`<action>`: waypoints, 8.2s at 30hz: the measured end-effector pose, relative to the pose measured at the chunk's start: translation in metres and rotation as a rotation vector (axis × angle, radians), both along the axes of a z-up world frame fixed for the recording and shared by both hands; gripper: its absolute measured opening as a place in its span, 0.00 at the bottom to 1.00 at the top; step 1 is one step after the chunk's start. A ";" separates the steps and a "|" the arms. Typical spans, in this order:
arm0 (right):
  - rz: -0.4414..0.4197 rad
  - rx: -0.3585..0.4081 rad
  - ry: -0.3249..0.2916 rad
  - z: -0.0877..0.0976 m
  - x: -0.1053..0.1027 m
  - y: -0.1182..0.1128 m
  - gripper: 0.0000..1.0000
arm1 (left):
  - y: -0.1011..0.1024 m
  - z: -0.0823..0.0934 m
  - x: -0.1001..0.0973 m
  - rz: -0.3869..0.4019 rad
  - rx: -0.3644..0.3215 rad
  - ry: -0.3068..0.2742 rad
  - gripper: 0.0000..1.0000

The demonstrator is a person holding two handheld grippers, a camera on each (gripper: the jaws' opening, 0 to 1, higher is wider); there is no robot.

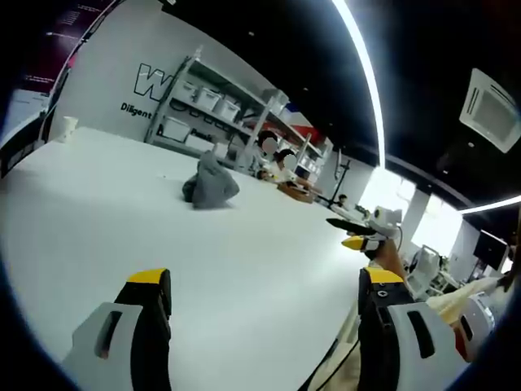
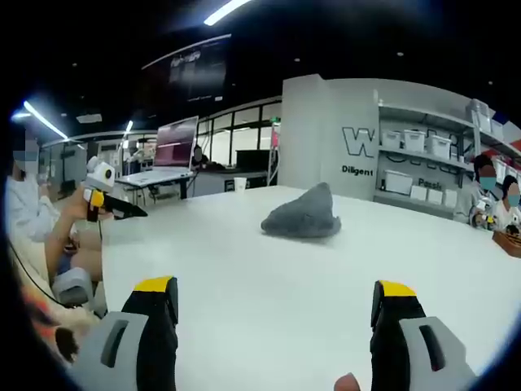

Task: Open the folded towel by lifting each exposed corner and separating the folded layers until the towel lies flat within the target outline without major curled edges

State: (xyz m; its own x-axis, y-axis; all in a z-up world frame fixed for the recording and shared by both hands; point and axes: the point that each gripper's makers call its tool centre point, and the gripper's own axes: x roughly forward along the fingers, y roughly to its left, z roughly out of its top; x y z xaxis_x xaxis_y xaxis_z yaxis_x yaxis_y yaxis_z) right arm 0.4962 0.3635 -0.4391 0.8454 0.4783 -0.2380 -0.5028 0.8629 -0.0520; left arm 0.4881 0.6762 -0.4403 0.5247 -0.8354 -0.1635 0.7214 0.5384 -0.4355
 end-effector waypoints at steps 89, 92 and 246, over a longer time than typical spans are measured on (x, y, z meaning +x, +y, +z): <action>0.027 -0.040 0.047 -0.014 -0.001 0.006 0.98 | -0.004 -0.008 -0.009 -0.055 0.028 0.040 0.98; 0.028 -0.043 0.048 -0.014 -0.001 0.007 0.98 | -0.005 -0.008 -0.011 -0.057 0.029 0.038 0.98; -0.335 -0.369 0.168 -0.051 0.278 0.125 0.53 | 0.028 0.051 -0.044 -0.049 0.064 -0.167 0.95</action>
State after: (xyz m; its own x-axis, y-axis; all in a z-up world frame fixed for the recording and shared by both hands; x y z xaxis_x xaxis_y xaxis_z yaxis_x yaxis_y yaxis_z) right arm 0.7737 0.4881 -0.4899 0.8732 0.0472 -0.4850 -0.2301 0.9173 -0.3249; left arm 0.4436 0.7045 -0.3896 0.5082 -0.8512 -0.1312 0.8068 0.5239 -0.2731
